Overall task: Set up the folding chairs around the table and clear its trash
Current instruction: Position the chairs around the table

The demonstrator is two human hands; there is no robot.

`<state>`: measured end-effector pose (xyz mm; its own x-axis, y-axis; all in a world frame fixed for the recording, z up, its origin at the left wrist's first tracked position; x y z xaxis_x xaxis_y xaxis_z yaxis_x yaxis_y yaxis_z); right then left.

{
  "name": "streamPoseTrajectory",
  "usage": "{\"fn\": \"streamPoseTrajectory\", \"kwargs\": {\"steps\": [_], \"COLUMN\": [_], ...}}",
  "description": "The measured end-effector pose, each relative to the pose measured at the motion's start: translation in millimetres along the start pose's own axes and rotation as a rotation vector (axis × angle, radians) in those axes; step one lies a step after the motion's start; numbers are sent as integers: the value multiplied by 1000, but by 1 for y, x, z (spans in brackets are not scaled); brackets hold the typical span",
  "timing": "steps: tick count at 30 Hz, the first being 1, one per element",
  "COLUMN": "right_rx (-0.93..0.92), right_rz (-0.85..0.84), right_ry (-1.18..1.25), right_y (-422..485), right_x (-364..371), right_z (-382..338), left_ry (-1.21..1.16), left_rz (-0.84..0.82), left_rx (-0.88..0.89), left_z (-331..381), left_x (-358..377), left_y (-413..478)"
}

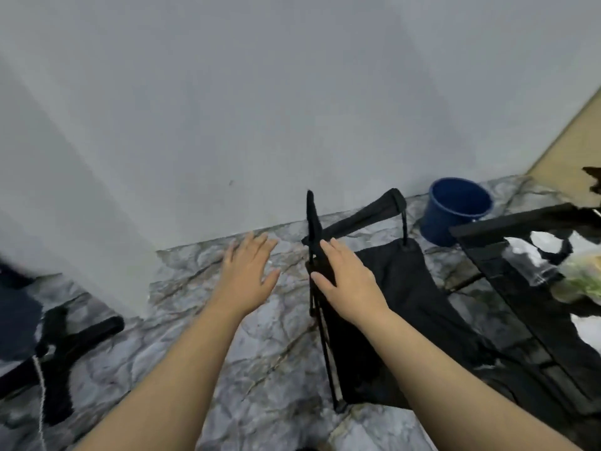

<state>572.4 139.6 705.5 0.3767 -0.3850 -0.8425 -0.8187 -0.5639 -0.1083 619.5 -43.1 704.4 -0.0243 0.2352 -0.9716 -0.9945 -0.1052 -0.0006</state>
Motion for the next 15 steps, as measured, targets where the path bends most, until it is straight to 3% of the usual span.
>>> {"fn": "streamPoseTrajectory", "kwargs": {"steps": [8,15], "right_rx": [519,939], "right_rz": [149,260], "right_ry": [18,85], "right_y": [3,1], "right_x": [-28,-8], "right_z": [74,78], "left_ry": [153,220], "left_rz": [-112,-190], "left_rx": [511,927], "left_z": [58,80], "left_x": [30,60], "left_y": [129,197]}}
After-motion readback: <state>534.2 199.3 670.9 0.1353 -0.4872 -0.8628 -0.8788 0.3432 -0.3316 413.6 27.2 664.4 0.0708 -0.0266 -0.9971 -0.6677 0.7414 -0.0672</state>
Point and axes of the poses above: each hand's wrist, its own y-axis towards the middle knuckle, its own x-axis out of the palm, z = x × y, the point moved 4 cm from there along y, towards the middle knuckle, and after that the axes turned 7 degrees about -z, right-handed, at the moved point
